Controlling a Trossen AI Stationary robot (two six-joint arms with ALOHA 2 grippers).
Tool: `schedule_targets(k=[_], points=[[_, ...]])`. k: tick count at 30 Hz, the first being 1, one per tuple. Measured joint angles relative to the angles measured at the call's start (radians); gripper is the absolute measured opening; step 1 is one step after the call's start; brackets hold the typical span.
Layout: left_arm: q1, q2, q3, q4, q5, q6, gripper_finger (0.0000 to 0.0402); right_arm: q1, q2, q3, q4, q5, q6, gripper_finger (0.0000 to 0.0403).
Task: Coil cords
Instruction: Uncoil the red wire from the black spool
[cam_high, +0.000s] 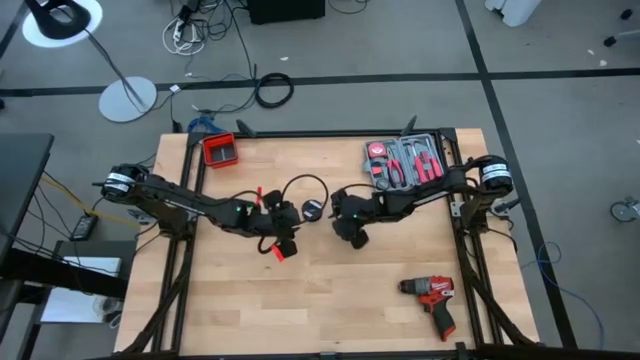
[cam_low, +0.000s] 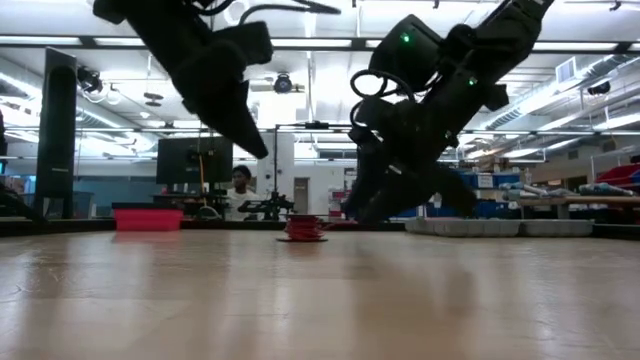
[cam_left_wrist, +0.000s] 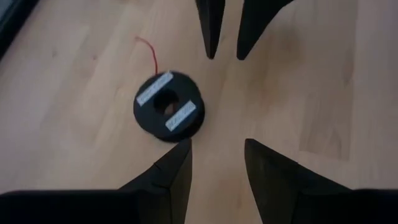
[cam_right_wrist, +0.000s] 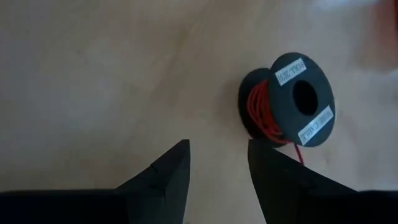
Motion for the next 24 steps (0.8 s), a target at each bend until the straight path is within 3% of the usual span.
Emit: schedule_targets(k=[10, 13, 21, 24], points=[[0.000, -0.012, 0.067, -0.001, -0.106, 0.122, 0.0152, -0.098, -0.135, 0.020, -0.038, -0.235, 0.362, 0.0159], [-0.008, -0.043, 0.070, 0.024, -0.127, 0.167, 0.0152, -0.144, -0.158, 0.063, -0.064, -0.255, 0.462, 0.0159], [-0.095, -0.179, 0.068, 0.162, -0.208, 0.293, 0.0152, -0.221, -0.127, 0.332, -0.331, -0.252, 0.365, 0.0159], [-0.136, -0.237, 0.067, 0.157, -0.248, 0.293, 0.0152, -0.272, -0.123, 0.411, -0.360, -0.304, 0.358, 0.0159]])
